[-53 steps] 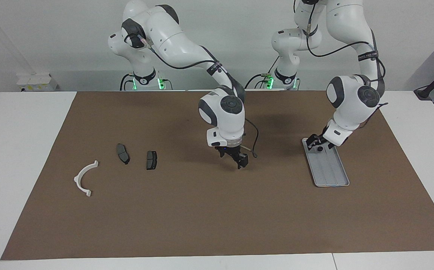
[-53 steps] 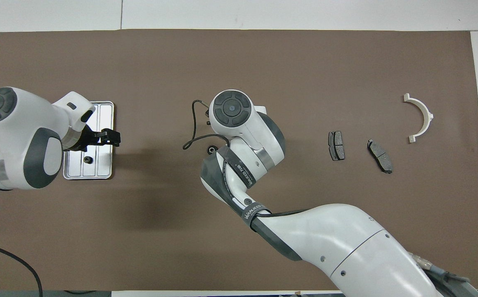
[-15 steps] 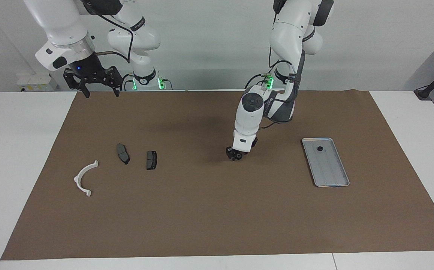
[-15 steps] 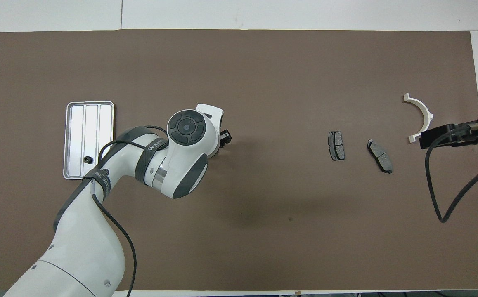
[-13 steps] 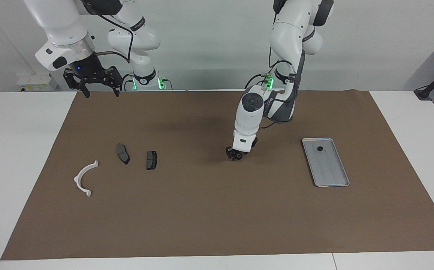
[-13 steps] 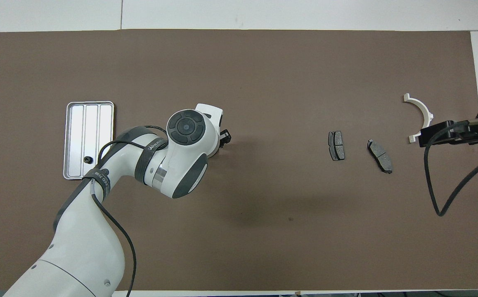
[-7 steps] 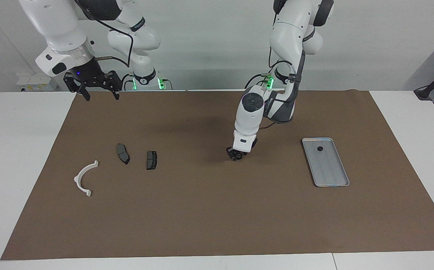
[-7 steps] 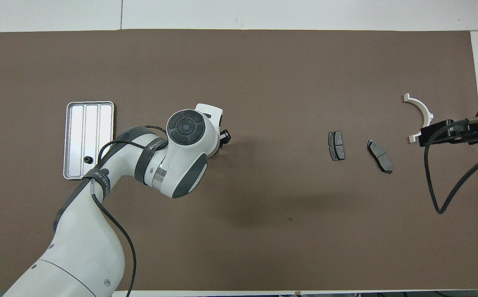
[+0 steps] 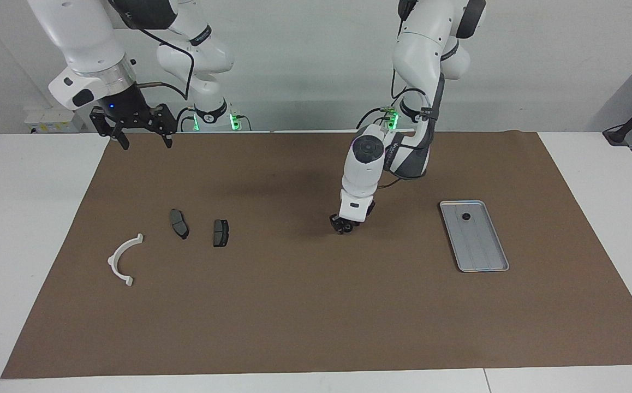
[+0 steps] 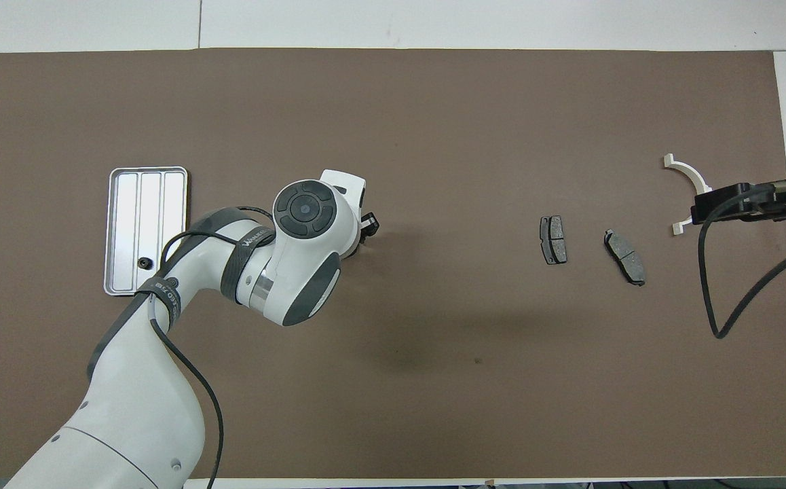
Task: Pick bearing gear from pile to tray
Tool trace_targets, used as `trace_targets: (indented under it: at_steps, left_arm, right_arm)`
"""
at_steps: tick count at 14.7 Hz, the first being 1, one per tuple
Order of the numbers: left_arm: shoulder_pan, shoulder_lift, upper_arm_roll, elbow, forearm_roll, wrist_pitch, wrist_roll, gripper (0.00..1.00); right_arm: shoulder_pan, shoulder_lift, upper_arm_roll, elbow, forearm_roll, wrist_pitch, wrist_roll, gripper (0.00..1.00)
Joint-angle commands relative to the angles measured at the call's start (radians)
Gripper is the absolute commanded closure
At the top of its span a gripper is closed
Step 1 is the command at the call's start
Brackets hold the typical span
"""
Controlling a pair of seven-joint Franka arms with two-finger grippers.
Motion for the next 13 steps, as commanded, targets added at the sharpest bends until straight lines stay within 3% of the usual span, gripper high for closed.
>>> trace_targets:
  at_steps: [1, 3, 4, 9, 13]
  left_arm:
    - [-0.003, 0.0, 0.009, -0.013, 0.021, 0.009, -0.019, 0.69]
    - [-0.004, 0.0, 0.017, -0.004, 0.024, -0.019, -0.019, 0.94]
    - [-0.004, 0.0, 0.02, 0.005, 0.035, -0.04, -0.019, 1.0]
    - [0.042, -0.044, 0.02, 0.028, 0.093, -0.172, 0.022, 1.0]
    - [0.225, -0.177, 0.017, -0.033, 0.088, -0.238, 0.347, 1.0]
  right_arm:
    - [-0.01, 0.0, 0.008, 0.004, -0.019, 0.012, 0.008, 0.0]
    - [-0.009, -0.001, 0.008, 0.001, -0.025, 0.014, 0.01, 0.0]
    - [-0.009, -0.001, 0.008, 0.0, -0.032, 0.014, 0.01, 0.0]
    - [-0.015, -0.005, 0.01, -0.008, -0.022, 0.008, 0.016, 0.0]
    - [-0.015, -0.003, 0.01, -0.007, -0.019, 0.014, 0.018, 0.0]
